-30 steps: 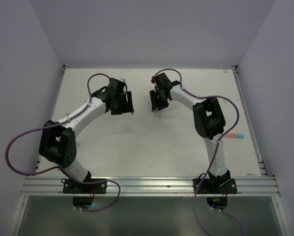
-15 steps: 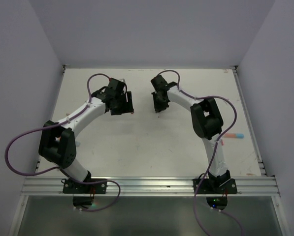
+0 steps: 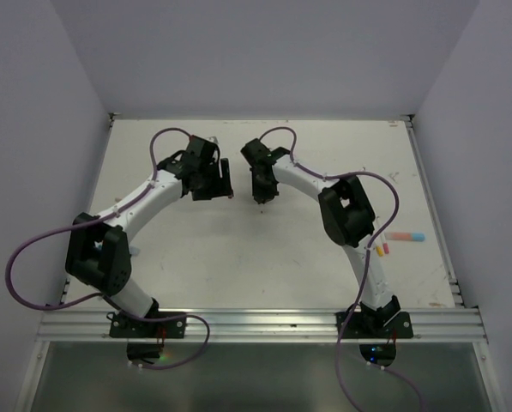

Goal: Open the pen caps

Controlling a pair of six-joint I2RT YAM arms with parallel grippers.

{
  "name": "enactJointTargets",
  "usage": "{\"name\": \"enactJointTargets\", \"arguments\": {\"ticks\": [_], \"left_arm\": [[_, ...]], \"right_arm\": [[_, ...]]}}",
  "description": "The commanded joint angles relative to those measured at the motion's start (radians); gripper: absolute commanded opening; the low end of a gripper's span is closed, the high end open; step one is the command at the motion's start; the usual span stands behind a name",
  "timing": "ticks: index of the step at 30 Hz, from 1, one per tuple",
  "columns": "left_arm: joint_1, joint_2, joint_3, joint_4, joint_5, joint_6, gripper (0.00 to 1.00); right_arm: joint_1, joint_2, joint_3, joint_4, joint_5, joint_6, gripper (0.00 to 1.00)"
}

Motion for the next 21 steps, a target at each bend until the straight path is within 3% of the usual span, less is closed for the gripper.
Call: {"name": "enactJointTargets", "arguments": {"ticks": [1, 8, 14, 15, 21], "left_arm": [[0.016, -0.052, 0.000, 0.004, 0.022, 0.039, 0.70], [0.034, -0.055, -0.012, 0.009, 0.036, 0.055, 0.70], [0.037, -0.056, -0.035, 0.035, 0.058, 0.058, 0.71], [0.035, -0.058, -0.038, 0.039, 0.062, 0.059, 0.72], [0.037, -0.065, -0.048, 0.055, 0.046, 0.087, 0.73]], "right_arm": [[-0.015, 0.021, -0.036, -0.055, 0.075, 0.018, 0.14], [-0.026, 0.030, -0.025, -0.058, 0.073, 0.026, 0.20], [-0.026, -0.043, -0.054, -0.003, 0.053, 0.006, 0.44], [-0.026, -0.062, -0.068, 0.020, 0.059, 0.001, 0.52], [-0.092, -0.188, -0.054, 0.022, 0.055, -0.006, 0.57]]}}
